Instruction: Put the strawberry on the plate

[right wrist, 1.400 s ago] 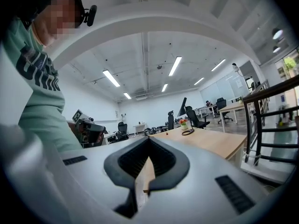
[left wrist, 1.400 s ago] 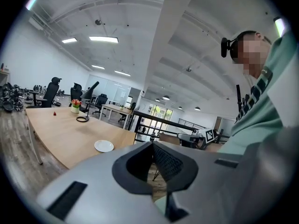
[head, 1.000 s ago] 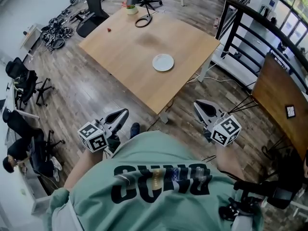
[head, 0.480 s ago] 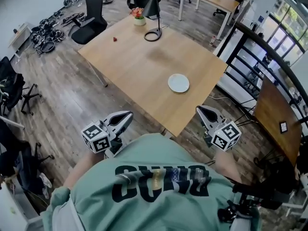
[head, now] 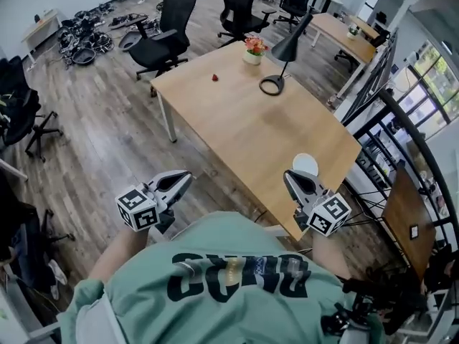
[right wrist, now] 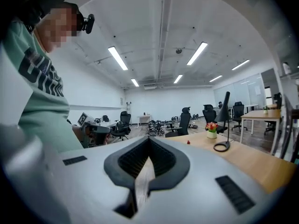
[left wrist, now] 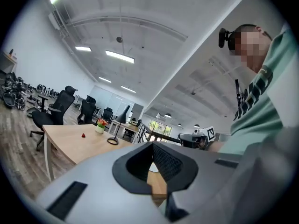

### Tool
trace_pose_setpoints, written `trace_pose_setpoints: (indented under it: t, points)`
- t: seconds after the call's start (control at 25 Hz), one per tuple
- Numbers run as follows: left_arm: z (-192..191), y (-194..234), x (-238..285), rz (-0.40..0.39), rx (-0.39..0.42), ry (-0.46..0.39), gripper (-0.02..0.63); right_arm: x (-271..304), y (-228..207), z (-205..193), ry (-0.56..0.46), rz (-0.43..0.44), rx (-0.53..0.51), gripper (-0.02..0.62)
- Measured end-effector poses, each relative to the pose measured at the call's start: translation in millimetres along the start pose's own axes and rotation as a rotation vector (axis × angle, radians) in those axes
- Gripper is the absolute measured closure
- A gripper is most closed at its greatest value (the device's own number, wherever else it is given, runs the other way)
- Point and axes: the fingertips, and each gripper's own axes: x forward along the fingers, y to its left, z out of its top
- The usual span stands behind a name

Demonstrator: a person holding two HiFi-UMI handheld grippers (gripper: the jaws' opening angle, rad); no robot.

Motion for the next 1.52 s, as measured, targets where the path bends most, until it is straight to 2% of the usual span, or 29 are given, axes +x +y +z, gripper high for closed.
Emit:
trace_pose_setpoints:
  t: [0.16,0.44,0.64,0.84,0.96,1.12,1.28,1.52]
  points:
    - [8.0,34.9,-20.8,0.031,-0.012,-0.017,0.601,39.1,3.0,4.3,0.020,0.006,0.012,0.589]
    - [23.8,64.2,-50.2,0.097,-0.047,-0.052,0.601,90.0,9.5,18.7,0.045,0.080,0.001,0.589]
    - [35.5,81.7,-73.4,0.213,-0.061,-0.079,0.601,140.5,-4.5,19.6,0.030,0.174,0.036,0.589]
    - [44.3,107.2,-87.7,0.365,-0.030,-0.098,0.601,206.9,-19.1,22.1,-0.001,0.324,0.039,0.589]
    - [60.1,127.2,-75.2,0.448,-0.024,-0.126,0.601,249.4,-44.0,26.0,-0.010,0.411,0.033,0.589]
    - [72.5,138.8,-45.2,0.503,-0.055,-0.129,0.601,284.6,-78.7,41.6,-0.033,0.490,0.058,0.589]
    - [75.1,152.4,-14.9,0.545,-0.099,-0.115,0.601,305.1,-116.2,33.7,-0.035,0.517,0.113,0.589]
    - [80.8,183.1,13.9,0.554,-0.090,-0.054,0.601,334.3,-154.4,14.8,-0.041,0.511,0.183,0.589]
